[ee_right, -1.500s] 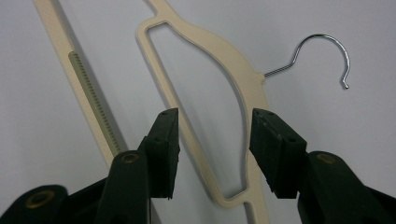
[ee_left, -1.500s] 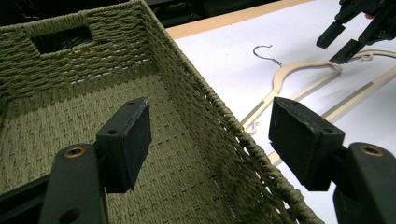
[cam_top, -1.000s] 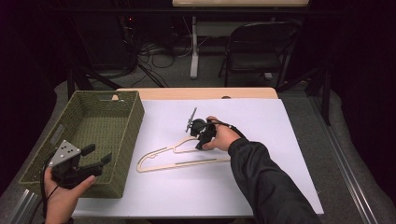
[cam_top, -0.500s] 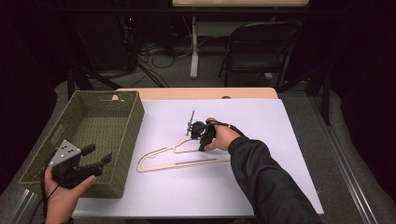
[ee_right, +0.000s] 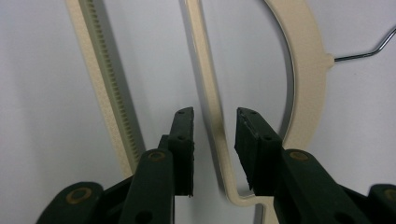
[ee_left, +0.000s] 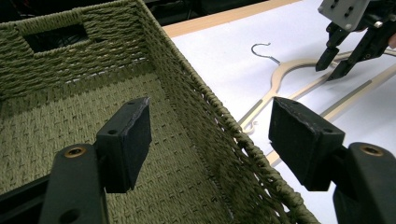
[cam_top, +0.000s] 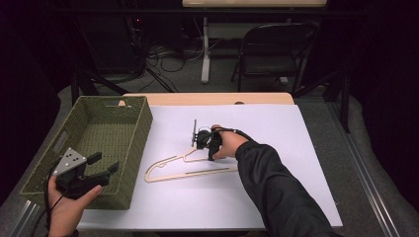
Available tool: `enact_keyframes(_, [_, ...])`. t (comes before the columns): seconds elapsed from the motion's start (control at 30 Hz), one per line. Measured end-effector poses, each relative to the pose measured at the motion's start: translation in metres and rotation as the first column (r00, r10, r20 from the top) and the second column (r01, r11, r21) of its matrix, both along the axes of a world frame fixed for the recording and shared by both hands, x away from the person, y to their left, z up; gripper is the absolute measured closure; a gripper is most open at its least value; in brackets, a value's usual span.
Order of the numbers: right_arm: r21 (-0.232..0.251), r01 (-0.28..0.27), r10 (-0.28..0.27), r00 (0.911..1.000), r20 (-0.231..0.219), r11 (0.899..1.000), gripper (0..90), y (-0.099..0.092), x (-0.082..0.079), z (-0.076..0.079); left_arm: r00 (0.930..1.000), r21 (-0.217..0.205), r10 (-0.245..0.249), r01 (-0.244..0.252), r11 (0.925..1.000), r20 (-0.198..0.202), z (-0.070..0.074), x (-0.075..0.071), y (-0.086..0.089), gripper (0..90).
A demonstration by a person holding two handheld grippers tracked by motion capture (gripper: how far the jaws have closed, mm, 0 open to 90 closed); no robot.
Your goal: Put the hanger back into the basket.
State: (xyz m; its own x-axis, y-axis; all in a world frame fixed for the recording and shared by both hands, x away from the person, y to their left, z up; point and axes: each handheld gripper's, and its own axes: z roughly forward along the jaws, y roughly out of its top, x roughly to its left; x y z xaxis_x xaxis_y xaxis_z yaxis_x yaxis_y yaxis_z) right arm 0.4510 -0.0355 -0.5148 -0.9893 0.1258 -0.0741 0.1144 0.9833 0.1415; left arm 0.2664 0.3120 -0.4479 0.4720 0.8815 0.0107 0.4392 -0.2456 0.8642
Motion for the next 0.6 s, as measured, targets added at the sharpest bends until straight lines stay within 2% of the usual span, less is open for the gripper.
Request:
enact_keyframes(0.27, [-0.042, -0.008, 0.007, 0.9997, -0.022, 0.999, 68.6, -0.001, 0.003, -0.006, 1.0, -0.003, 0.009, -0.009, 1.0, -0.003, -0.001, 0.0, 0.002, 30.1])
enact_keyframes(0.6, [-0.044, -0.015, 0.013, 0.9992, -0.037, 0.999, 70.3, -0.004, 0.005, -0.012, 1.0, -0.003, 0.009, -0.009, 1.0, -0.003, -0.001, 0.0, 0.001, 30.3])
